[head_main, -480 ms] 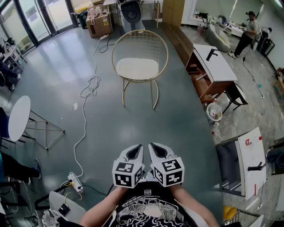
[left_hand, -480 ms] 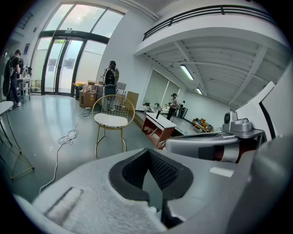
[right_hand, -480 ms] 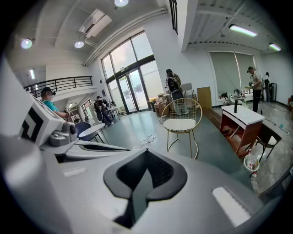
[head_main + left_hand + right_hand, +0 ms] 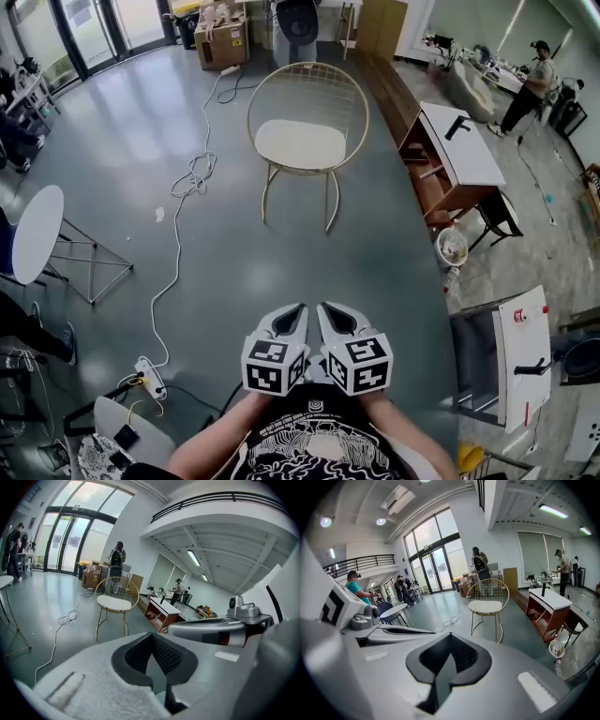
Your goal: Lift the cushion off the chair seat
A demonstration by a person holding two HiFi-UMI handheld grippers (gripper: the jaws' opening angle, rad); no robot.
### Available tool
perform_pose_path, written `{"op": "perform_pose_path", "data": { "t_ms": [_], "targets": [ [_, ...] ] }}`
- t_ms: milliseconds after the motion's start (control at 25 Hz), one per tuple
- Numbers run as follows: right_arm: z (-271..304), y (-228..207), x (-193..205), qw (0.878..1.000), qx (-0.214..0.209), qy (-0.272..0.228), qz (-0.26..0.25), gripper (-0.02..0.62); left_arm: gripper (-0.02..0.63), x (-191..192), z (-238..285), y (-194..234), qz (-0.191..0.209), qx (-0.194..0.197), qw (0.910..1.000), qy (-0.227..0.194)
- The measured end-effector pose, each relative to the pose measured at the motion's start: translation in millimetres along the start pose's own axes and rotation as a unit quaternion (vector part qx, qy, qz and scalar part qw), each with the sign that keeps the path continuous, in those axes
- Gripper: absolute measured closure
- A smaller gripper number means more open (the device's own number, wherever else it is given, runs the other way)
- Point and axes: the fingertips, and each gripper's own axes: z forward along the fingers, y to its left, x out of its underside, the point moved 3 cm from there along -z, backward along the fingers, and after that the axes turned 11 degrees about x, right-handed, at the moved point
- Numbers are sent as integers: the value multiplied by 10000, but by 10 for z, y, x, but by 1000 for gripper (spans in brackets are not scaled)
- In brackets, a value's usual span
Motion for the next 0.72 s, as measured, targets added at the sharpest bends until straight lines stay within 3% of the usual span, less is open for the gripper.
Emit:
{"op": "perform_pose_path", "data": {
  "t_ms": [320, 720],
  "targets": [
    [261, -248, -31, 9998, -120, 156, 73, 597, 618, -63, 348, 85, -66, -9, 9999, 158],
    [925, -744, -565, 9982, -565, 155, 125, 597, 617, -601, 1040, 409, -140, -430, 9987, 226]
  ]
}}
